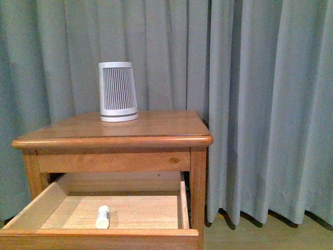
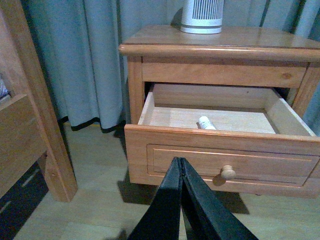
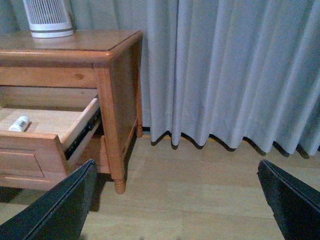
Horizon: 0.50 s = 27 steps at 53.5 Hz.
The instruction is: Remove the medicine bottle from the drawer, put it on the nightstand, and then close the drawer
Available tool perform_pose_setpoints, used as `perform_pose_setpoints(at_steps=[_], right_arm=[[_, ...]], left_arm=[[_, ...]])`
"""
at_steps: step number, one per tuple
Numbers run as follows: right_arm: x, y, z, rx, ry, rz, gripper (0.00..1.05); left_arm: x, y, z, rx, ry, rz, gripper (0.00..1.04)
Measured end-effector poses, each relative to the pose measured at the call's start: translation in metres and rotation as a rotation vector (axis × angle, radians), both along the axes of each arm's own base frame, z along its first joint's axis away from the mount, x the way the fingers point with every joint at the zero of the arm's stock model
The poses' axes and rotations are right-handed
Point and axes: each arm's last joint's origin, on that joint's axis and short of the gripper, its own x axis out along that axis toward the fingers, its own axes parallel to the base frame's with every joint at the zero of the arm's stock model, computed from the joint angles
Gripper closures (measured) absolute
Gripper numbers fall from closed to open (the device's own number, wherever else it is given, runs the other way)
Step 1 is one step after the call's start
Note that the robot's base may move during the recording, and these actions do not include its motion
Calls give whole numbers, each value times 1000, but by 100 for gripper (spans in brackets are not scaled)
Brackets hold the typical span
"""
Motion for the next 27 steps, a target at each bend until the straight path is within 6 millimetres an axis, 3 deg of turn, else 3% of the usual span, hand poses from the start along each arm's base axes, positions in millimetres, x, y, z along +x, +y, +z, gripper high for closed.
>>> perform_pose_setpoints(at_steps=[27], right_arm=[[0, 0, 0, 0, 0, -3, 7]], left_arm=[[0, 0, 0, 1, -1, -3, 6]])
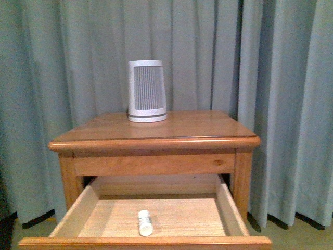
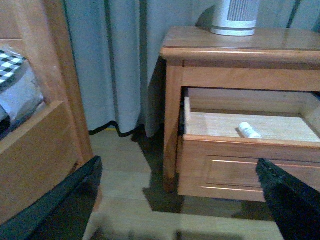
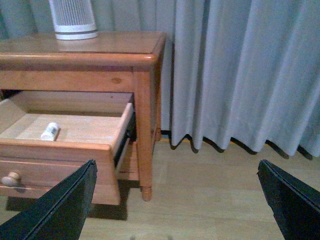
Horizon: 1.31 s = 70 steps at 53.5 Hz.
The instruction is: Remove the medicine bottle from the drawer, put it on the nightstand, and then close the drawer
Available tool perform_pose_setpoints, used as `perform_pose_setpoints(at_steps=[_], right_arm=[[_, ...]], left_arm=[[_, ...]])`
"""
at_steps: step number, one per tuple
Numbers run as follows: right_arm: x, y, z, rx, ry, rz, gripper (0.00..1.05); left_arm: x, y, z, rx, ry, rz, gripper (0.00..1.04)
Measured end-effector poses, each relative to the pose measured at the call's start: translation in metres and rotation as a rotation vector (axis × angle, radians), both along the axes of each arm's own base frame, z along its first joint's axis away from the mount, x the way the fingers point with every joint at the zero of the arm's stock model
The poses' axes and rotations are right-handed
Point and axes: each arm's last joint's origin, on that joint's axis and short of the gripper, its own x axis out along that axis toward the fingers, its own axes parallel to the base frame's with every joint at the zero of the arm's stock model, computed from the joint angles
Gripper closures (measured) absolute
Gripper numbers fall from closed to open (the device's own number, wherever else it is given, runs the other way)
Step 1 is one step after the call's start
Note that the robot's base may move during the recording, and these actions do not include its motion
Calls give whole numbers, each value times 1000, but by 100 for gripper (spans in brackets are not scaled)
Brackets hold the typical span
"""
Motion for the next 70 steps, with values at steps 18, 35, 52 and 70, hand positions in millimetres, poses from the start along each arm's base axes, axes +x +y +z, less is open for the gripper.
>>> perform_pose_setpoints(at_steps=[18, 35, 52, 70], right_arm=[[0, 0, -1, 0, 11, -10, 7], [89, 18, 74, -6, 85, -168, 7], [227, 71, 52, -38, 456, -67, 7], [318, 127, -31, -69, 639, -21, 7]], left_arm=[[0, 0, 0, -1, -1, 3, 7], [0, 0, 0, -1, -1, 3, 7], [0, 0, 0, -1, -1, 3, 7], [0, 0, 0, -1, -1, 3, 7]])
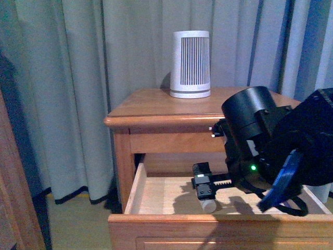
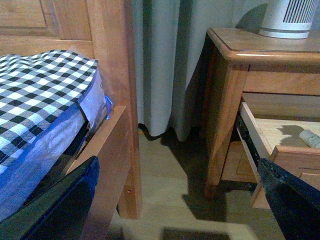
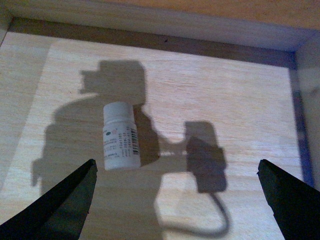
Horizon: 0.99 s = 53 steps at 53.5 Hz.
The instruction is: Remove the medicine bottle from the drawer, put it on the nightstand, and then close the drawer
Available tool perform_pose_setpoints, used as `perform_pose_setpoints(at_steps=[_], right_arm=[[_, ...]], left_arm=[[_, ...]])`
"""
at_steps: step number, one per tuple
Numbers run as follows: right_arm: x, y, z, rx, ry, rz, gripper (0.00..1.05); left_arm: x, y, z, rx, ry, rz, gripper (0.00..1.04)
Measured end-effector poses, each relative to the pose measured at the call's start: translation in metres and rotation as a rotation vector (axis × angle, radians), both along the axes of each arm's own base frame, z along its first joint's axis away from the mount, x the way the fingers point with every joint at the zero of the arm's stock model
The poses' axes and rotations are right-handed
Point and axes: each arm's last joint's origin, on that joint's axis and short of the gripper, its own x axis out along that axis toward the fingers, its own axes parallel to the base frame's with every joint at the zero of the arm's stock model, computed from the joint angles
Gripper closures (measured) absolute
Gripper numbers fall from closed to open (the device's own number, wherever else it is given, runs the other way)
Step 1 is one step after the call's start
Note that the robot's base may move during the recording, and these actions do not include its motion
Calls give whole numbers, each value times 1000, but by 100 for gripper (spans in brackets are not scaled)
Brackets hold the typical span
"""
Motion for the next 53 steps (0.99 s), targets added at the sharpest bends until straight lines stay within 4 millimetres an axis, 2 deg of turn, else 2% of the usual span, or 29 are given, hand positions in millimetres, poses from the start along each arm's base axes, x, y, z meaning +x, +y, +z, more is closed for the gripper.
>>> perform_pose_setpoints(at_steps=[9, 20, 27, 30, 38, 42, 49, 53], right_arm=[[33, 20, -28, 42, 51, 1, 7], [46, 29, -50, 43, 89, -9, 8], [48, 30, -60, 38, 110, -16, 28], [48, 30, -60, 38, 108, -19, 35], [49, 30, -60, 33, 101, -26, 62], [49, 29, -59, 33, 94, -29, 72], [47, 28, -55, 34, 83, -34, 75], [39, 26, -39, 60, 93, -47, 75]], left_arm=[[0, 0, 0, 0, 0, 0, 7], [0, 0, 0, 0, 0, 0, 7], [0, 0, 0, 0, 0, 0, 7], [0, 0, 0, 0, 0, 0, 7], [0, 0, 0, 0, 0, 0, 7], [0, 0, 0, 0, 0, 0, 7], [0, 0, 0, 0, 0, 0, 7], [0, 0, 0, 0, 0, 0, 7]])
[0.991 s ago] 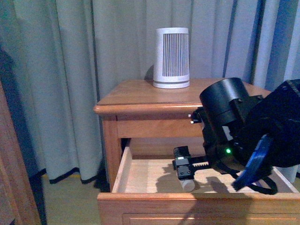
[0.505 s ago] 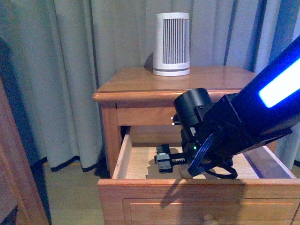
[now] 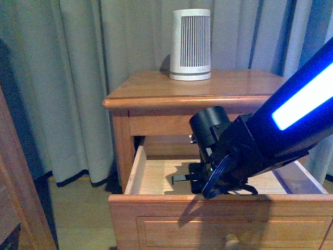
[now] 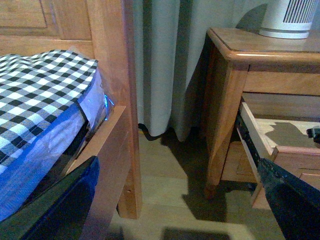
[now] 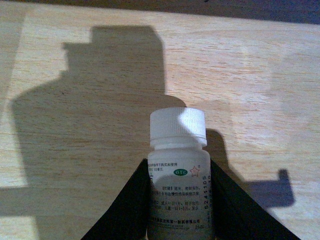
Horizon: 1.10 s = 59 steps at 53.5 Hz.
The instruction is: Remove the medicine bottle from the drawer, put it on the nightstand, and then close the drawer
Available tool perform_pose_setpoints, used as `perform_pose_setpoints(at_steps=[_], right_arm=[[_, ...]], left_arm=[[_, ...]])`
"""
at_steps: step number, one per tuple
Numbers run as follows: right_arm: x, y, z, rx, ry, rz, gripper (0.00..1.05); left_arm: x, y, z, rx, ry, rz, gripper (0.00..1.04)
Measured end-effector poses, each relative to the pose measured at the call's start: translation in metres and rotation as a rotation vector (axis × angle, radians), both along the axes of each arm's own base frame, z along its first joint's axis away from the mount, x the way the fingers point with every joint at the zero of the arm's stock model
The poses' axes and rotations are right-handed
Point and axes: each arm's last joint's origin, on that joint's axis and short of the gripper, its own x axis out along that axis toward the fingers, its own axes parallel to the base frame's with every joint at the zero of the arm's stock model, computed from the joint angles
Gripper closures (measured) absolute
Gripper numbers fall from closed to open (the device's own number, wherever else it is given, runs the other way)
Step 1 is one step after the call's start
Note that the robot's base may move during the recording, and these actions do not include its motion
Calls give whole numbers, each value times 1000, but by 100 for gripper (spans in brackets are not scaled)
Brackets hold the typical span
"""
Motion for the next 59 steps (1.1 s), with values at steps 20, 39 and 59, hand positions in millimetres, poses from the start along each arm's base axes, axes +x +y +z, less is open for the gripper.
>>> perform_pose_setpoints(at_steps=[20, 39, 59], right_arm=[[-48, -44, 189, 113, -269, -87, 75], [20, -108, 228, -23, -374, -223, 75], [69, -125, 167, -89, -285, -295, 58]], left_arm=[[0, 0, 0, 0, 0, 0, 7], [0, 0, 0, 0, 0, 0, 7], [0, 0, 0, 0, 0, 0, 7]])
